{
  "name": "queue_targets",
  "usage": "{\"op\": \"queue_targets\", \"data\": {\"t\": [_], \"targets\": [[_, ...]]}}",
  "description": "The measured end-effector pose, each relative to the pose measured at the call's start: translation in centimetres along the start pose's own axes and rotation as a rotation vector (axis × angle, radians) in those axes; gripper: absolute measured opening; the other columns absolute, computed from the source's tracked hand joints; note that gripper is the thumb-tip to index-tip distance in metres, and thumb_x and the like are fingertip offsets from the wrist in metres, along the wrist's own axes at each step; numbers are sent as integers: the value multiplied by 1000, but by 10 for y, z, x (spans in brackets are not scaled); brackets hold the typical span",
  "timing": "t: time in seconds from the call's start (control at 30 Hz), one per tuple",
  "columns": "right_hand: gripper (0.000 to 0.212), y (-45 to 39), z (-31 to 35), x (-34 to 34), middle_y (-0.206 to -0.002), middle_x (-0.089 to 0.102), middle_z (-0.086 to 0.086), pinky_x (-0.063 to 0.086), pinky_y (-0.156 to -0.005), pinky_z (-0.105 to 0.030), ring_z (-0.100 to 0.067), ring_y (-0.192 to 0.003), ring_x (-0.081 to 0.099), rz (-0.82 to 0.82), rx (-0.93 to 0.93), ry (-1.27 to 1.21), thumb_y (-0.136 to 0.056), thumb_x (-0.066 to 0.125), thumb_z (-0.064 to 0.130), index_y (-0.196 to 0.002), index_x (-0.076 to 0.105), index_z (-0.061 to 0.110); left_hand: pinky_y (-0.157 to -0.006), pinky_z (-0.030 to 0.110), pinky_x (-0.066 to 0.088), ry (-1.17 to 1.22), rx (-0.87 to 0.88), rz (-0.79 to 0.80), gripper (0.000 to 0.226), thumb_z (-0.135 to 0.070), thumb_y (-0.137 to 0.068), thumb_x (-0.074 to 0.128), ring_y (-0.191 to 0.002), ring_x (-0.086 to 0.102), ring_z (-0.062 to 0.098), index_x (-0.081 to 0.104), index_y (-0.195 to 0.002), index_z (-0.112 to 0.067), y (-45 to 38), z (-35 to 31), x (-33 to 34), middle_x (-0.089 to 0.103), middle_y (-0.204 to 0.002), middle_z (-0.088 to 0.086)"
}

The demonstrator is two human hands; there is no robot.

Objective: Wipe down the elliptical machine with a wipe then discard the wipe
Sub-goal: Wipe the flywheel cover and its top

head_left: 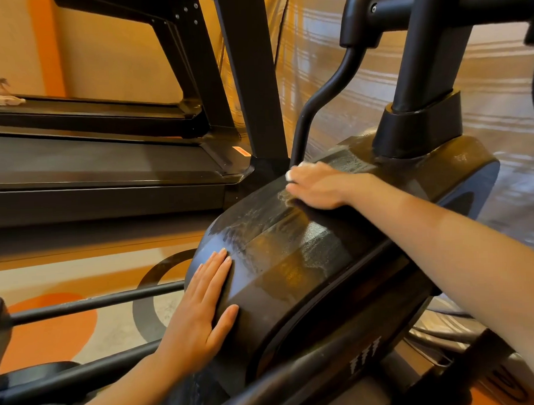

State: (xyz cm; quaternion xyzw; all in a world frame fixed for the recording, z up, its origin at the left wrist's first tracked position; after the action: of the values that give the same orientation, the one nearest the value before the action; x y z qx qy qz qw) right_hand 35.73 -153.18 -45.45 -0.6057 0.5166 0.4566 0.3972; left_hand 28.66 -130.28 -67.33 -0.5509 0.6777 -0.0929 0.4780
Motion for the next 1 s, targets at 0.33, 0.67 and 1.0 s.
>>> {"op": "queue_targets", "data": {"t": [0.33, 0.67, 1.0], "targets": [[23, -4, -43, -18, -122, 53, -11, 41, -97, -49, -35, -116, 51, -46, 217, -54, -104, 25, 23, -97, 46, 17, -118, 42, 20, 5, -19, 10, 66, -67, -98, 26, -151, 9, 7, 7, -156, -42, 0, -3, -2, 9, -164, -18], [42, -14, 13, 8, -114, 56, -4, 45, -96, -44, -25, -113, 54, 6, 4, -53, -97, 36, 57, -107, 57, 21, -118, 37, 17, 26, -25, 12, 67, -70, -97, 24, -151, 8, 6, 5, -155, -45, 0, -1, 0, 7, -163, -21], [43, 26, -14, -4, -142, 43, 1, 35, -106, -43, -24, -134, 39, 14, -42, -140, -103, 31, 47, -138, 42, 24, -118, 41, 18, 18, -11, 5, 67, -67, -98, 25, -151, 10, 9, 8, -157, -41, 0, -1, -1, 10, -164, -17]]}}
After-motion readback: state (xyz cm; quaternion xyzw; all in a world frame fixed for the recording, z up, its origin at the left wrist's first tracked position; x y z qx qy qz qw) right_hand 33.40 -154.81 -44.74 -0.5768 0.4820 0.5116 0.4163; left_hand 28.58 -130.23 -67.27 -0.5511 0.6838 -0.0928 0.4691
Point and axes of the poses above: each hand's wrist, its own y-axis away from the middle knuckle, its own x-axis out of the palm, z = x × y, the point moved 3 cm from there along -y, towards the middle knuckle
